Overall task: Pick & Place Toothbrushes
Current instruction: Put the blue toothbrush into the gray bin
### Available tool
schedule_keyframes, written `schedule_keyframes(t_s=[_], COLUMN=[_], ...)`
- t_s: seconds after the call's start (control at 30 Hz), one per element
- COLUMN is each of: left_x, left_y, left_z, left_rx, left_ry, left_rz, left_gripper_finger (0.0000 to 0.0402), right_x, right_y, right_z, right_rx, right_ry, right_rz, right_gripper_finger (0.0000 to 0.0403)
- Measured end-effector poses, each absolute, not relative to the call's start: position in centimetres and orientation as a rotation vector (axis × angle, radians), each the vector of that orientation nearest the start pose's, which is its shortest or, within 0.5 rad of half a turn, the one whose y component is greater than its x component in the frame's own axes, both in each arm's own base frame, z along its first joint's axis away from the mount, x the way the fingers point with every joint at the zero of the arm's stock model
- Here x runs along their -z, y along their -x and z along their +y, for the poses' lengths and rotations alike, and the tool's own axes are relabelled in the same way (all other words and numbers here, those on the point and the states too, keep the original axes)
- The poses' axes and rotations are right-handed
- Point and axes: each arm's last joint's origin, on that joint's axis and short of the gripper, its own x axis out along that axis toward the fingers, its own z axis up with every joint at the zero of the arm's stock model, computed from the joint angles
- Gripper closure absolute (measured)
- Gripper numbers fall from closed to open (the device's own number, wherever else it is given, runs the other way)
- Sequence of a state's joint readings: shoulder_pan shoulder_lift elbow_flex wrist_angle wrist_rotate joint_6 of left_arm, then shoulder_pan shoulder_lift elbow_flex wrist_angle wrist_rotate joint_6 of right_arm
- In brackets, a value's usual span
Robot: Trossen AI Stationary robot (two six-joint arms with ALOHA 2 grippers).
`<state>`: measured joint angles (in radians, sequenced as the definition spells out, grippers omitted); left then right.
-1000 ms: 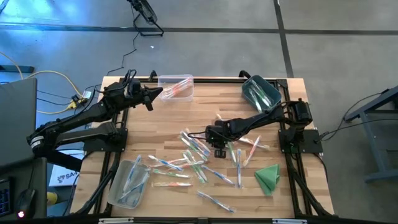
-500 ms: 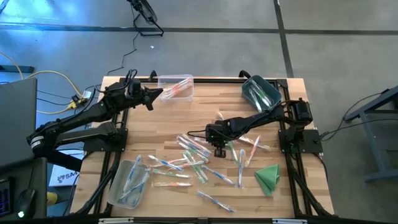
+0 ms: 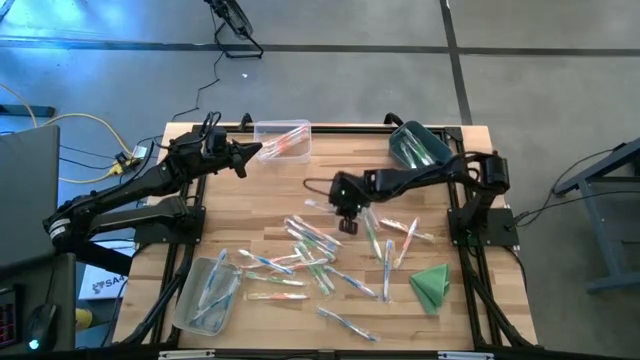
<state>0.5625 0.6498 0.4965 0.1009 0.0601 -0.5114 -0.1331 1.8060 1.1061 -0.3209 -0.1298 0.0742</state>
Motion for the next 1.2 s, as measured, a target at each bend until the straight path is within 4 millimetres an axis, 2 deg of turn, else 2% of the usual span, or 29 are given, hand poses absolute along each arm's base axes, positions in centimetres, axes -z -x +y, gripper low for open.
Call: schedule_keyframes(t_s=[0.23, 0.53, 0.77, 0.9, 1.07, 1.2], left_x=[-28.0, -28.0, -28.0, -28.4, -28.4, -28.4], left_y=[-13.4, -13.5, -14.3, -15.4, -17.1, -18.1], left_z=[8.3, 8.1, 8.5, 9.1, 10.0, 10.6], left_rx=[-0.505, -0.452, -0.420, -0.389, -0.302, -0.280], left_ry=[0.517, 0.555, 0.412, 0.372, 0.339, 0.334], left_rz=[-0.079, -0.074, -0.059, -0.131, -0.203, -0.279], left_gripper_finger=[0.0401, 0.0401, 0.0394, 0.0352, 0.0272, 0.0220], right_x=[-18.6, -22.9, -25.1, -25.7, -26.6, -28.7], right_y=[-35.2, -35.1, -34.6, -34.5, -34.6, -34.0], right_z=[-6.6, -8.5, -10.3, -11.4, -12.3, -12.9], right_rx=[0.025, -0.055, -0.045, -0.020, -0.005, 0.001], right_ry=[-0.256, -0.263, -0.286, -0.301, -0.292, -0.263], right_rz=[0.903, 0.627, 0.476, 0.415, 0.310, 0.182], right_gripper_finger=[0.0390, 0.0390, 0.0390, 0.0390, 0.0390, 0.0390])
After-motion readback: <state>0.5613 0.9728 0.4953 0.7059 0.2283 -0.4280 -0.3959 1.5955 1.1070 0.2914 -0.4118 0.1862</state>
